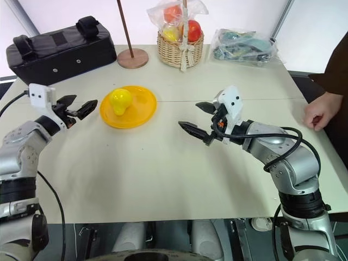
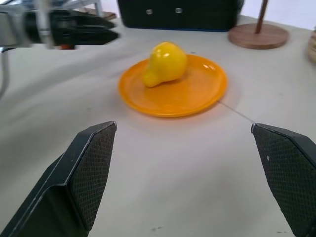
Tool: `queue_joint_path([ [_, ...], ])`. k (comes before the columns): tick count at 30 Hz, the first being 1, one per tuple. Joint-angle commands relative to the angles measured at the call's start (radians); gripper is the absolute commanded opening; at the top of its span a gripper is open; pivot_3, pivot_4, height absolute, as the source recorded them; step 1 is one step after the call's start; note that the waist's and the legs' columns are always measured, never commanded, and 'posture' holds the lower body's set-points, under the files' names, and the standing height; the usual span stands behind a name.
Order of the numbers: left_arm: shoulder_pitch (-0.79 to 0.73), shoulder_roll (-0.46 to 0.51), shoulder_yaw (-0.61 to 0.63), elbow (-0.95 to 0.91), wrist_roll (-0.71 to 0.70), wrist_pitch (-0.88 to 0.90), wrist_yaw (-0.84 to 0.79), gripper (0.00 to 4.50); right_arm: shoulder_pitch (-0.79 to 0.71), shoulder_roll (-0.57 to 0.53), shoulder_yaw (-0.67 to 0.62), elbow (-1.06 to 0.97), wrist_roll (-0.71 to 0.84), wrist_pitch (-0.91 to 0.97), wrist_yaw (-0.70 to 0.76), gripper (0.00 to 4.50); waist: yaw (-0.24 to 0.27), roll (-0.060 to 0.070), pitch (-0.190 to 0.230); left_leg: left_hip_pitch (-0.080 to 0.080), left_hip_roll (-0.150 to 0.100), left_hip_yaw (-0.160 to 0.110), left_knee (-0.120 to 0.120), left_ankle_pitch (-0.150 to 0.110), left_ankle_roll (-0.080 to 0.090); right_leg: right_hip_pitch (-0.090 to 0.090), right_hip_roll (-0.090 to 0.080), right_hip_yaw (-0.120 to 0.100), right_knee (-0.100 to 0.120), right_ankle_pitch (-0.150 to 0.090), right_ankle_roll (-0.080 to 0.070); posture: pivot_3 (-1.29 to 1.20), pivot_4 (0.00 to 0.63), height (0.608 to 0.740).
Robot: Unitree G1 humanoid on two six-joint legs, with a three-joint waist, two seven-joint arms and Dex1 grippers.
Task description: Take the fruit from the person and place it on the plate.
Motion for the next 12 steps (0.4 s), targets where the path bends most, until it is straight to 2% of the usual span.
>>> queue_joint_path([
  [1, 0.076, 0.017, 0.109, -0.163, -0.09, 0.051, 0.02, 4.48, -0.036, 0.029, -0.017, 0.053, -0.053, -0.074, -0.016, 4.5, -0.001, 0.0, 0.0, 0.0, 0.0, 0.0, 0.0, 0.0, 0.0, 0.0, 0.0, 0.0, 0.0, 0.0, 0.0, 0.0, 0.15, 0.74],
  [6, 0.198, -0.015, 0.195, -0.275, -0.158, 0.09, 0.08, 4.48, -0.058, 0.072, -0.007, 0.148, -0.114, -0.144, -0.012, 4.5, 0.0, 0.0, 0.0, 0.0, 0.0, 0.0, 0.0, 0.0, 0.0, 0.0, 0.0, 0.0, 0.0, 0.0, 0.0, 0.0, 0.15, 0.74],
  [12, 0.309, -0.039, 0.227, -0.354, -0.171, 0.083, 0.13, 4.48, -0.065, 0.132, -0.018, 0.25, -0.161, -0.214, -0.024, 4.5, -0.001, 0.0, 0.0, 0.0, 0.0, 0.0, 0.0, 0.0, 0.0, 0.0, 0.0, 0.0, 0.0, 0.0, 0.0, 0.0, 0.15, 0.74],
])
